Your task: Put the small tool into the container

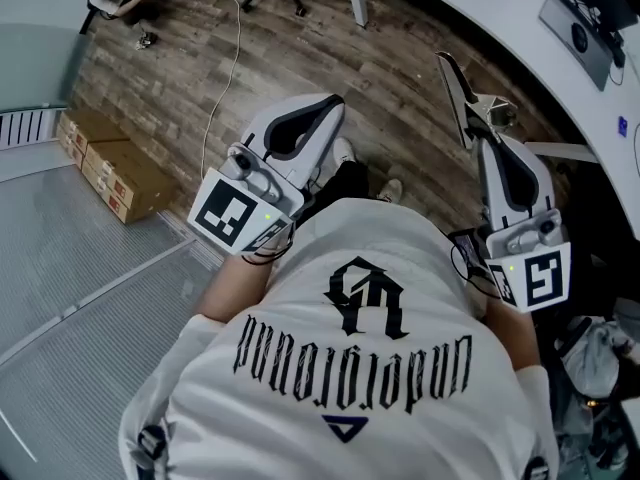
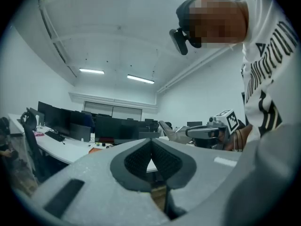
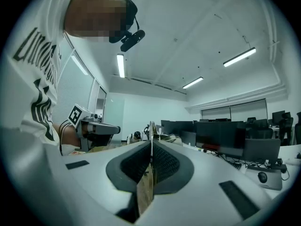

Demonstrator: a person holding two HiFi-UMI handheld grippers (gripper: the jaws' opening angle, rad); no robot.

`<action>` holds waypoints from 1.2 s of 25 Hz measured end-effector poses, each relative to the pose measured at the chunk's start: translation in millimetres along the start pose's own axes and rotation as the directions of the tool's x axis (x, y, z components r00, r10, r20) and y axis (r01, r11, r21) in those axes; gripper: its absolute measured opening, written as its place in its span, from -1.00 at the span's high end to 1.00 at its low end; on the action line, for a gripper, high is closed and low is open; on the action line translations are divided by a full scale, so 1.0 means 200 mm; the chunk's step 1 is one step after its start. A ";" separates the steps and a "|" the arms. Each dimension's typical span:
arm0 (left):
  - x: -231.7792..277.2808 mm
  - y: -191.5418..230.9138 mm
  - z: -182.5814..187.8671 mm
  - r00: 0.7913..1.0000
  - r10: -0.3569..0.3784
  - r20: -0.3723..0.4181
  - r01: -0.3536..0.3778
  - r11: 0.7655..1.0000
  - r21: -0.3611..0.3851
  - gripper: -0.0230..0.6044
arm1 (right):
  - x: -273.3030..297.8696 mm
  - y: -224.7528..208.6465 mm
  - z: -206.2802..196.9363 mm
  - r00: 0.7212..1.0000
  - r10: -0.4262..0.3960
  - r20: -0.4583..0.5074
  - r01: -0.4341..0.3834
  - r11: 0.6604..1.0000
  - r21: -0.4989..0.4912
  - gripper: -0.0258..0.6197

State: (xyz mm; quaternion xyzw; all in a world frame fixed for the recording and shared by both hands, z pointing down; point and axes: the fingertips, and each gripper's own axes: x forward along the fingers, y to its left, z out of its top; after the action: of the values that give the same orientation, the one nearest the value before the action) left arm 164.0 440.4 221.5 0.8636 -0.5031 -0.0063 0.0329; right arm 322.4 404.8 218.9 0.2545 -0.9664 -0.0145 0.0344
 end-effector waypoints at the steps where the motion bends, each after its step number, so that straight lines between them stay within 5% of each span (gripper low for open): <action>1: 0.00 0.03 -0.01 1.000 0.003 -0.003 -0.003 1.000 -0.002 0.88 | 0.03 0.00 0.00 1.000 0.001 -0.001 -0.001 1.000 0.005 0.85; 18: -0.14 0.88 0.13 0.999 -0.029 0.022 0.029 1.000 0.012 0.88 | 0.88 0.09 0.18 0.999 -0.048 0.020 0.049 0.998 -0.031 0.85; 30: -0.14 1.18 0.07 1.000 -0.013 0.016 0.013 1.000 -0.002 0.88 | 1.19 0.03 0.15 0.998 -0.054 0.016 0.055 0.998 -0.035 0.85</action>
State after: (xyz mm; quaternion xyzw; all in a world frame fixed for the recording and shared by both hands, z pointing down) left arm -55.0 348.6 221.7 0.8667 -0.4977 -0.0141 0.0295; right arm 110.9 294.2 203.7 0.2799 -0.9589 -0.0345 0.0314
